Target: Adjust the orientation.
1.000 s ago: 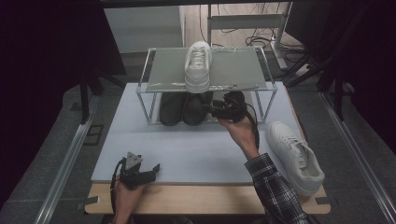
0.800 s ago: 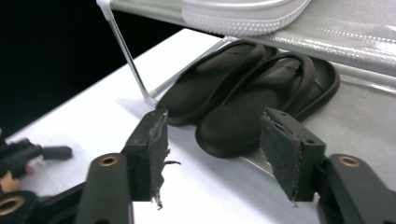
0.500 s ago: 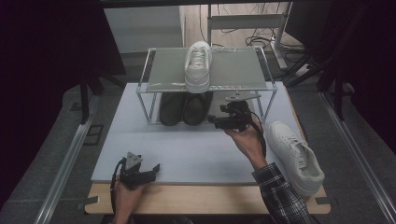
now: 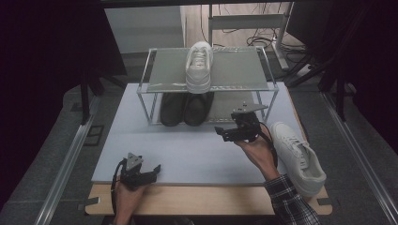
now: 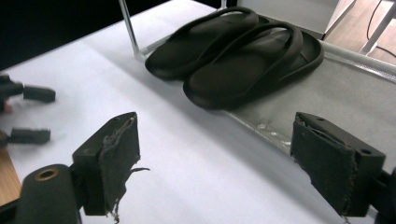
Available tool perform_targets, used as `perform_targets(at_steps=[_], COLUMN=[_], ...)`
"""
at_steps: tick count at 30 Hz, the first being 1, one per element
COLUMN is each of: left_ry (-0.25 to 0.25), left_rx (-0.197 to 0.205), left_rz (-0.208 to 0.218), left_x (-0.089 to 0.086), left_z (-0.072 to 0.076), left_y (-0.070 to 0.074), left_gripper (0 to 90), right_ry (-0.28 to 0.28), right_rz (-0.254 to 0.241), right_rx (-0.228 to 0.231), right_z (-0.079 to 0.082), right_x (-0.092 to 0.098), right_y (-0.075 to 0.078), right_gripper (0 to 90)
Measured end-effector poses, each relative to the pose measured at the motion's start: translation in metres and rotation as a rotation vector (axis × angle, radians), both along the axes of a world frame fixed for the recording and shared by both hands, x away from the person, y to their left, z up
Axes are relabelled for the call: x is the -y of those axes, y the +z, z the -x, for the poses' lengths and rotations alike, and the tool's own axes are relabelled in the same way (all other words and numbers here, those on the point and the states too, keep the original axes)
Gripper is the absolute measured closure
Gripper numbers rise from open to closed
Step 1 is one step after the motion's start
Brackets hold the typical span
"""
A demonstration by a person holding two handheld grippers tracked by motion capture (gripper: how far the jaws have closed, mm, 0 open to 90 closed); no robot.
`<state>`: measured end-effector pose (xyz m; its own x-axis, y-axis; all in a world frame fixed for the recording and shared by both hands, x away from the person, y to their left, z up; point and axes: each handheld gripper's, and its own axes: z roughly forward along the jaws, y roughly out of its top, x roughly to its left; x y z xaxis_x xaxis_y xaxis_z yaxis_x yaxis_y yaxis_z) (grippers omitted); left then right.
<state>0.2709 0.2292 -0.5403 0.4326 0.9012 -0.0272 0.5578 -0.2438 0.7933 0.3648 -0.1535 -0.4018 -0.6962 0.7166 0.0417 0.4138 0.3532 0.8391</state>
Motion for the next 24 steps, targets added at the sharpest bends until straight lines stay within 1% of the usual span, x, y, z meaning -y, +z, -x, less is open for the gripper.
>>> perform_targets(at_steps=[3, 6, 9, 13, 18, 20, 22, 23, 24], left_ry=[0.0, -0.002, -0.002, -0.004, -0.003, -0.003, -0.003, -0.005, -0.005], left_rx=[0.001, 0.001, 0.001, 0.0, 0.003, 0.003, 0.003, 0.001, 0.001], left_rz=[-0.001, -0.002, -0.002, -0.006, -0.001, -0.002, -0.002, -0.006, -0.006], left_x=[0.0, 0.0, 0.0, 0.0, 0.0, 0.0, 0.0, 0.0, 0.0], left_z=[0.0, 0.0, 0.0, 0.0, 0.0, 0.0, 0.0, 0.0, 0.0], left_y=[0.0, 0.0, 0.0, 0.0, 0.0, 0.0, 0.0, 0.0, 0.0], left_gripper=[12.5, 12.5, 12.5, 12.5, 12.5, 12.5, 12.5, 12.5, 12.5], right_ry=[0.011, 0.008, 0.005, -0.004, -0.027, -0.046, -0.053, -0.058, -0.061], right_rz=[0.025, 0.047, 0.038, 0.022, 0.023, 0.007, 0.008, 0.011, 0.008], right_rx=[0.006, 0.0, -0.011, -0.045, -0.076, -0.093, -0.099, -0.098, -0.099], right_z=[0.004, 0.008, 0.012, 0.016, 0.02, 0.021, 0.021, 0.022, 0.024], right_x=[0.002, 0.005, 0.01, 0.017, 0.027, 0.032, 0.036, 0.038, 0.041], right_y=[-0.002, -0.003, -0.003, -0.005, -0.007, -0.007, -0.007, -0.006, -0.006], right_gripper=[15.2, 15.3, 15.3, 14.6, 12.9, 14.1, 16.1, 19.0, 24.1])
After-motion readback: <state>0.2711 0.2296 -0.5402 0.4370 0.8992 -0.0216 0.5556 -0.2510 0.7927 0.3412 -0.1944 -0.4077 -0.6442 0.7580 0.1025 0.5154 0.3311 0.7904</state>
